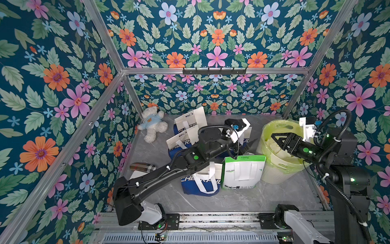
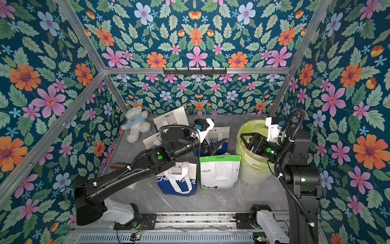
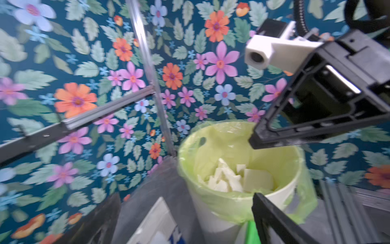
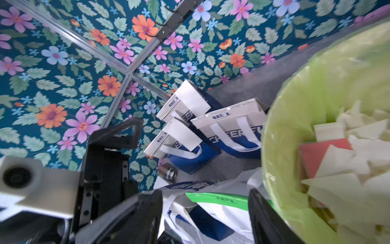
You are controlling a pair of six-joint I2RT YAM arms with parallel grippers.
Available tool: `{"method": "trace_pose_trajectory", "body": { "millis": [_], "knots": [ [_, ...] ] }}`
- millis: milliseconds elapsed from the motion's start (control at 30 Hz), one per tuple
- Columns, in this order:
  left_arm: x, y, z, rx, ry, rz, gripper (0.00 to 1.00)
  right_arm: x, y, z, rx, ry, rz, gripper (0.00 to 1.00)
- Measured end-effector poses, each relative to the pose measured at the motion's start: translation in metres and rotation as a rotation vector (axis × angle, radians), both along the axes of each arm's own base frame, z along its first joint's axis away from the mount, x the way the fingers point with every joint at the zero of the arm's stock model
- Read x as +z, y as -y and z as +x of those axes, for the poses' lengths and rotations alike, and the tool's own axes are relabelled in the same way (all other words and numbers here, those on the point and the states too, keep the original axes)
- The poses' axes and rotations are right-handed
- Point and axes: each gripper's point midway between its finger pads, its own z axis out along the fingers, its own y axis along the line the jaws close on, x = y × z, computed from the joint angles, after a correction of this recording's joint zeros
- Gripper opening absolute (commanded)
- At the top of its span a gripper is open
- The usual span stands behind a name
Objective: Shred takeout receipts and throw away
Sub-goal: Tear off the takeout receipt from the takeout bag.
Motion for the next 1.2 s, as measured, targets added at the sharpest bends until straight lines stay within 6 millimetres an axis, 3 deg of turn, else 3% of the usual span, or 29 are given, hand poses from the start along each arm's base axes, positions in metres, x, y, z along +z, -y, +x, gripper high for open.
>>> {"method": "trace_pose_trajectory", "body": {
  "millis": [167, 300, 433, 533, 800, 933, 1200],
  "knots": [
    [-0.006, -0.068, 0.041, 0.208, -0.052, 0.106, 0.67, 0.004, -0.048, 0.001, 0.235, -0.021, 0.016, 0.66],
    [-0.023, -0.121, 0.053, 0.333, -0.113, 0.190, 0.77, 0.000, -0.099, 0.003, 0.428, -0.019, -0.044, 0.69],
    [-0.047, -0.154, 0.057, 0.403, -0.183, 0.278, 0.89, -0.021, -0.132, 0.035, 0.486, -0.069, -0.083, 0.71],
    [-0.070, -0.177, 0.062, 0.455, -0.246, 0.341, 0.90, -0.029, -0.159, 0.057, 0.533, -0.079, -0.098, 0.71],
    [-0.108, -0.228, 0.081, 0.565, -0.402, 0.400, 0.87, -0.040, -0.226, 0.098, 0.661, -0.028, -0.127, 0.73],
    [-0.129, -0.250, 0.092, 0.605, -0.491, 0.440, 0.85, -0.063, -0.250, 0.120, 0.709, -0.028, -0.142, 0.75],
    [-0.165, -0.258, 0.103, 0.564, -0.618, 0.545, 0.75, -0.095, -0.278, 0.154, 0.776, -0.010, -0.167, 0.75]
  ]
}}
